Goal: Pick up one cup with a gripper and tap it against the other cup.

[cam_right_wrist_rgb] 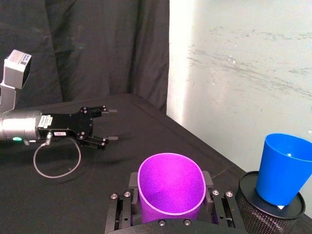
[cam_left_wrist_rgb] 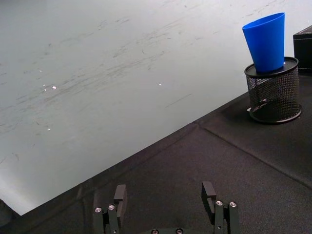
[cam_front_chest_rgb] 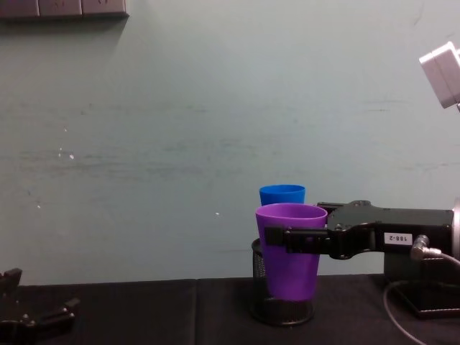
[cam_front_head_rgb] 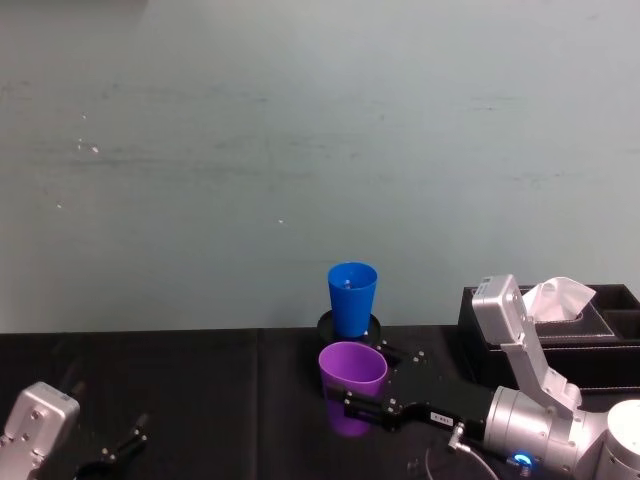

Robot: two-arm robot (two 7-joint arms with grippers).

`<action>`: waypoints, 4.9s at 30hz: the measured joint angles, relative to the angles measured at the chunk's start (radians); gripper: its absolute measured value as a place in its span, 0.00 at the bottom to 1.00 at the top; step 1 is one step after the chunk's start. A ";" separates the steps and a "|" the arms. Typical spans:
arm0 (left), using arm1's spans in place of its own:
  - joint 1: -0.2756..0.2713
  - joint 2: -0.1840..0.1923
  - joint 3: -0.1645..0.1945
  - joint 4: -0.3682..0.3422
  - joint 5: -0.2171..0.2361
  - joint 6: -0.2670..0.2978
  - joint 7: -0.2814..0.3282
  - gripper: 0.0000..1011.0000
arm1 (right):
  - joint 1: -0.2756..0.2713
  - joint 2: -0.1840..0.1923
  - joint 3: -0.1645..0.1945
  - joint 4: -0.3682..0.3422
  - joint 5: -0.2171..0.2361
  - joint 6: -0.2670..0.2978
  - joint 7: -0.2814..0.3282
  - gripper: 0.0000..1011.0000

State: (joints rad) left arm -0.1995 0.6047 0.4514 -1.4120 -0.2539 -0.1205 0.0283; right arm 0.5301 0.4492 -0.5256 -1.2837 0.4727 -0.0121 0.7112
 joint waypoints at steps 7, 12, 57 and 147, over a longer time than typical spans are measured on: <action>0.000 0.000 0.000 0.000 0.000 0.000 0.000 0.99 | 0.000 0.000 0.000 0.000 0.000 0.000 0.000 0.73; 0.000 0.000 0.000 0.000 0.000 0.000 0.000 0.99 | 0.000 0.000 0.000 0.000 0.000 0.000 0.000 0.73; 0.000 0.000 0.000 0.000 0.000 0.000 0.000 0.99 | 0.000 0.000 0.000 0.000 0.000 0.000 0.000 0.73; 0.000 0.000 0.000 0.000 0.000 0.000 0.000 0.99 | 0.126 -0.143 0.010 0.298 -0.065 -0.086 -0.088 0.73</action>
State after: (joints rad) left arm -0.1995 0.6047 0.4514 -1.4120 -0.2539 -0.1205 0.0283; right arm 0.6560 0.3064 -0.5151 -0.9854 0.4076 -0.0977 0.6230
